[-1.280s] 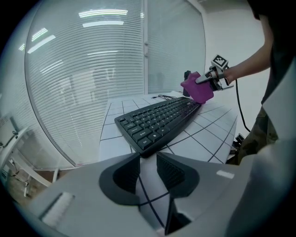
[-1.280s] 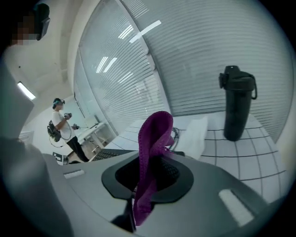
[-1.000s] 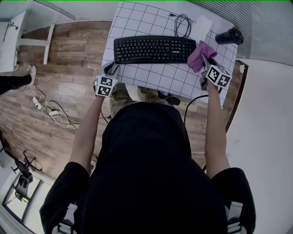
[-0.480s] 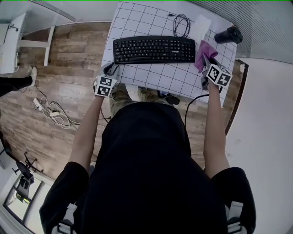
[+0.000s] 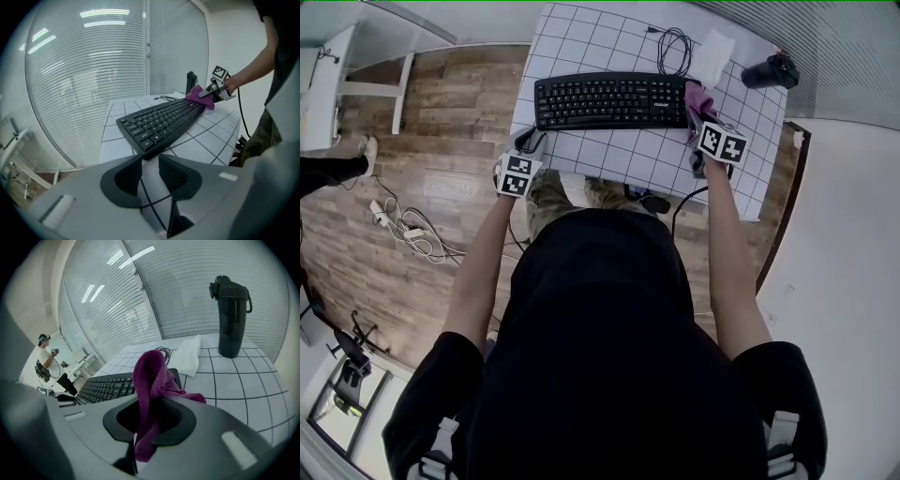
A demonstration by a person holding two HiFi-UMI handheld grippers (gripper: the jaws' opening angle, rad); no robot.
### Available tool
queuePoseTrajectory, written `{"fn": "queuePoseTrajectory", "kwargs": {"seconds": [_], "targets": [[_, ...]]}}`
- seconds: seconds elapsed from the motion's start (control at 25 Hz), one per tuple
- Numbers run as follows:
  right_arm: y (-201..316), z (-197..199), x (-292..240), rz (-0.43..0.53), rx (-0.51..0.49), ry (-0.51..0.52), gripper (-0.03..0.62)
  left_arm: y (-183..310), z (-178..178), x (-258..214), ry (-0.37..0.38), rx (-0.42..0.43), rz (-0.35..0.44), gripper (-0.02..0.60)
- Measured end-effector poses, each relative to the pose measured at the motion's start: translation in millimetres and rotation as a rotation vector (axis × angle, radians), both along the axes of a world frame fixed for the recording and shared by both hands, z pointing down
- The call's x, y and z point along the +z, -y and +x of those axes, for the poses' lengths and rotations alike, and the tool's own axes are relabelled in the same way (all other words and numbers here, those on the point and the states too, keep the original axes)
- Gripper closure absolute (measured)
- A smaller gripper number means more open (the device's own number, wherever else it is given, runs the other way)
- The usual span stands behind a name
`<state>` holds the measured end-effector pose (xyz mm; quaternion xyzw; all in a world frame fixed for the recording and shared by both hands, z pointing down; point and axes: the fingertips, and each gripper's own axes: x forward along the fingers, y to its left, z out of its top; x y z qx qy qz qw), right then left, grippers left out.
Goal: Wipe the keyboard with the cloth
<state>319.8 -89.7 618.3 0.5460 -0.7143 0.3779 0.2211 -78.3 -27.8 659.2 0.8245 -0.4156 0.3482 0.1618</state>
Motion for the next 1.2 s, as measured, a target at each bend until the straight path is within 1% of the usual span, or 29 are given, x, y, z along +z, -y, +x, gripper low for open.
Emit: {"fn": "queuePoseTrajectory", "kwargs": {"seconds": [0.24,0.36,0.64,0.88,1.0,1.2], "targets": [[-1.7,-8.9,4.1,-0.010,-0.004,0.003,0.527,0.4,-0.2,3.4,0.000,0.007,0.017,0.471],[-2.5,-16.4,5.4,-0.014,-0.013,0.002,0.528,-0.4,-0.1,1.7,0.000,0.003,0.012,0.471],[-2.5,-36.1,7.0,-0.013,-0.023,0.033,0.528,0.0,0.2,0.0,0.001,0.002,0.003,0.471],[-4.2,-54.5,10.6,-0.016,-0.058,0.051,0.528,-0.4,0.0,1.0,0.002,0.001,0.004,0.471],[-4.8,-60.2,10.5,-0.021,-0.060,0.037,0.528,-0.9,-0.3,3.4,0.001,0.003,0.003,0.471],[-4.0,-71.5,8.8,-0.017,-0.073,0.048,0.528,-0.3,0.2,-0.2,0.004,0.001,0.005,0.471]]}}
